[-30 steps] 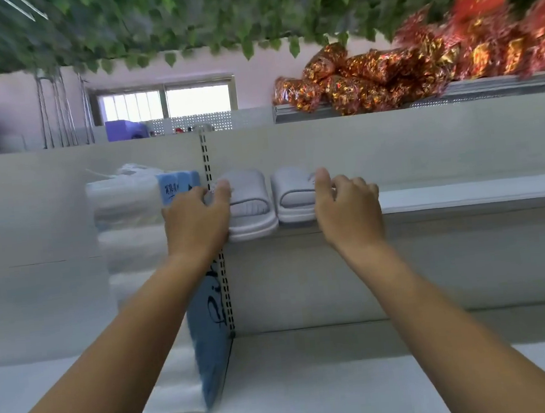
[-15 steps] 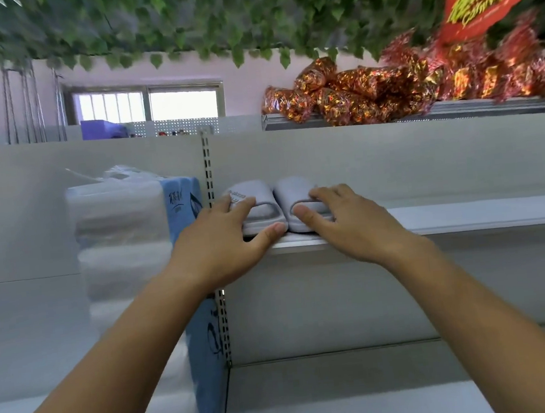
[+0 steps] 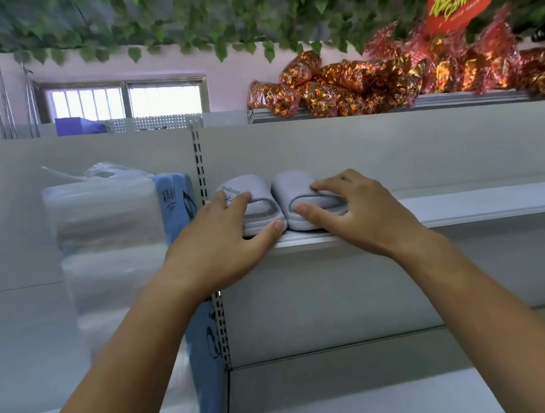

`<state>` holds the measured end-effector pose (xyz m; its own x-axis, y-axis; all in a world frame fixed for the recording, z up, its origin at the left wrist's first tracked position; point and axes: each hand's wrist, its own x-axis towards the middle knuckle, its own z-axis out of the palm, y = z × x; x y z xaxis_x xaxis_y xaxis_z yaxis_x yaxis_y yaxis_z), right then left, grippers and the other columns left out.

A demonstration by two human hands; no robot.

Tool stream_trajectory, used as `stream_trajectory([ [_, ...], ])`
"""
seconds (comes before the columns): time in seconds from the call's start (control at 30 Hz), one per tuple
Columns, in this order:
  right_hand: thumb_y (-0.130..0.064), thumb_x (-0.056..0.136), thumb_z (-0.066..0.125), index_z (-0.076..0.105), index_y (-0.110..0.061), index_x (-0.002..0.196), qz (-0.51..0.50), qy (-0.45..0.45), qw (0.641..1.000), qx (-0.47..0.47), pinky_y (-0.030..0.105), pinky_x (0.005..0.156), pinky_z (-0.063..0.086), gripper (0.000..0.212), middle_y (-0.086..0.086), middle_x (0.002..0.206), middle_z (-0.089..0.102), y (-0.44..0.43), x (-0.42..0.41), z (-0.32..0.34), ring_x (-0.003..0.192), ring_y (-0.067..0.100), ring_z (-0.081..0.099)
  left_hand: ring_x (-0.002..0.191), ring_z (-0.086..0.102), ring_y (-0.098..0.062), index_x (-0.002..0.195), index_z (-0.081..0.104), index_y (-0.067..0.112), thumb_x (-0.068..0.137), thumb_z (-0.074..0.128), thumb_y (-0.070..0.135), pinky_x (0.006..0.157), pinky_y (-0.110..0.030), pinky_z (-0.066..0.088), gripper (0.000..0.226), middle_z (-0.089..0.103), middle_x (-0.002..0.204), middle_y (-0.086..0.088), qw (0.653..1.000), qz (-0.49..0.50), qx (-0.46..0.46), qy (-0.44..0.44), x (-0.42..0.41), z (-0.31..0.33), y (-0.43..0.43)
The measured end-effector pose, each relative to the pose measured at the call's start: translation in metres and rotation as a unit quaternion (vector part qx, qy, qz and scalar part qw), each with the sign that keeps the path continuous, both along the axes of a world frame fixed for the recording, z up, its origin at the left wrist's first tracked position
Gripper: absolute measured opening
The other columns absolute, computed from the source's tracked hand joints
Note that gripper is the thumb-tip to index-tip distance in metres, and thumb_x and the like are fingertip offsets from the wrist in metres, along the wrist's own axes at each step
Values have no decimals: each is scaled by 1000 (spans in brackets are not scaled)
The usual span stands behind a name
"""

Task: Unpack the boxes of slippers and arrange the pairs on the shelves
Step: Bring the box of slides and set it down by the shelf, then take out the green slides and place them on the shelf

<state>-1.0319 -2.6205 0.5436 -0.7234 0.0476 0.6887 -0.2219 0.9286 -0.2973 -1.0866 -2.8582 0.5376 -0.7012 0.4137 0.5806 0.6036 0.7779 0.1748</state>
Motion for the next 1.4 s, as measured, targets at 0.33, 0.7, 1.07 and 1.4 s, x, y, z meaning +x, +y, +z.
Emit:
stream_trajectory([
  [0.33, -60, 91, 58, 52, -25, 141, 3, 87, 996, -8, 22, 95, 41, 62, -5, 136, 58, -12, 34, -16, 122, 11, 53, 131, 50, -15, 135, 60, 18, 91, 54, 58, 105, -37, 47, 59, 60, 138, 3, 969, -126, 129, 168, 20, -10, -4],
  [0.7, -53, 90, 62, 50, -22, 145, -112, 57, 989, 77, 28, 112, 38, 64, -6, 148, 48, 7, 143, -109, 137, 12, 43, 117, 61, -22, 123, 70, 8, 92, 70, 34, 98, -41, 50, 40, 67, 125, -4, 906, -348, 150, 187, 71, -96, 52],
  [1.07, -65, 91, 51, 44, -28, 149, -372, -184, 910, -19, 36, 113, 40, 69, -9, 153, 41, 55, 337, -263, 141, 13, 35, 124, 56, -22, 124, 70, 20, 88, 62, 47, 104, -31, 34, 45, 62, 136, 1, 870, -489, 6, -62, 134, -269, 175],
  [1.4, -53, 90, 65, 46, -20, 147, -481, -342, 782, -199, 37, 110, 37, 69, -2, 153, 41, 48, 484, -401, 139, 20, 35, 133, 53, -31, 130, 67, 16, 85, 49, 60, 111, -50, 42, 65, 59, 142, -9, 824, -508, -171, -183, 239, -414, 212],
])
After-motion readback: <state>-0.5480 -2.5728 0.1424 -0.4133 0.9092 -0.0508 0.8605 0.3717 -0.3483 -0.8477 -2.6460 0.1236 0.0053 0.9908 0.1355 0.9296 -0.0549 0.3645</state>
